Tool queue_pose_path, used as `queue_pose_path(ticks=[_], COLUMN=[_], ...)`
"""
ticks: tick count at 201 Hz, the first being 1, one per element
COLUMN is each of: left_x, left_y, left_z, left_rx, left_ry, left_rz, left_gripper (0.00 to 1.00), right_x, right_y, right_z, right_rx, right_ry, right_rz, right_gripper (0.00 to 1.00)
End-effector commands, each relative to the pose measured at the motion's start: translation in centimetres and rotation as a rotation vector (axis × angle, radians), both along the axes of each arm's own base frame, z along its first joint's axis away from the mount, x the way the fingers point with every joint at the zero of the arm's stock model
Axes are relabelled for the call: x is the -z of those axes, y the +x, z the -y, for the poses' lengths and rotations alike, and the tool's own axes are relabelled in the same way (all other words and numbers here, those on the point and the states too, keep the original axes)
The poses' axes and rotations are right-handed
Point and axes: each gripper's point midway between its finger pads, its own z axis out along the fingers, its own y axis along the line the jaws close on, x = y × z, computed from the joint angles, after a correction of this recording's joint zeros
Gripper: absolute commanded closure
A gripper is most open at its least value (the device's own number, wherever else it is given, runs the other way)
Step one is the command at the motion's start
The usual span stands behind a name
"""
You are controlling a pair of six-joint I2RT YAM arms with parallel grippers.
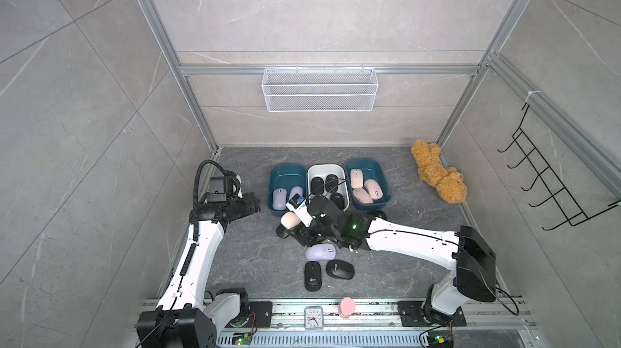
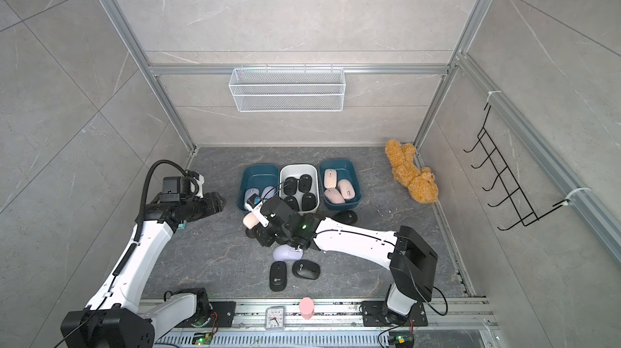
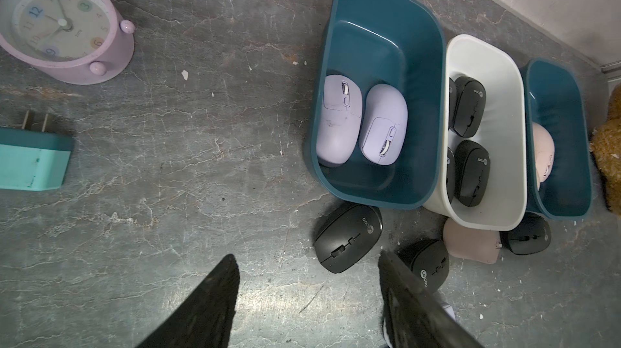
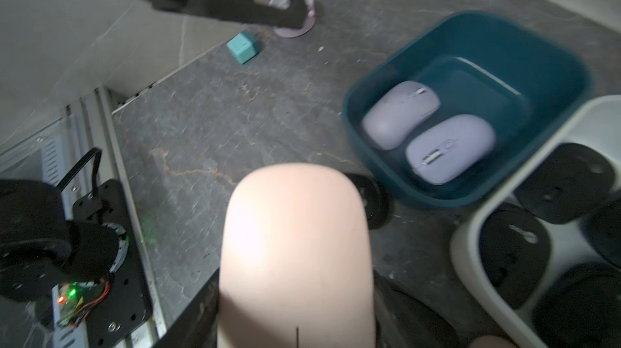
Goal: Place the mice by color into the storage box
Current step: Place the mouse in the storage box.
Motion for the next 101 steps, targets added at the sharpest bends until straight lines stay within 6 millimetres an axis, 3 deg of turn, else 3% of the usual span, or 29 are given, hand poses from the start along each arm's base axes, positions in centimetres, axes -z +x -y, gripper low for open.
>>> queue_pose_path(ticks=[1,42,76,101], left_x=[-3.4,-4.4,-5.0,-5.3], left_y=[1.3,2.8,4.3,5.3], left_z=[1.1,3.4,5.5,6.0], left_rx=[0.023,0.084,0.14,0.151], left_ry=[-0.048,-0.008,-0.008,-0.008], left_rz=[0.088,0.101,0.109,0.115], left_gripper=[0.32,0.32,0.32,0.32], right_x=[-1.4,-2.8,-2.5,-2.0], right_y=[2.1,6.1,10.0,13.0], right_z=[2.9,7.4,11.7,15.2], right_rx=[0.127,0.295,0.44,0.563], right_ry=[0.006,-0.015,-0.074,-0.111], right_rz=[0.009,0.057,0.077,0.102], right_gripper=[0.49,0.49,0.49,0.49])
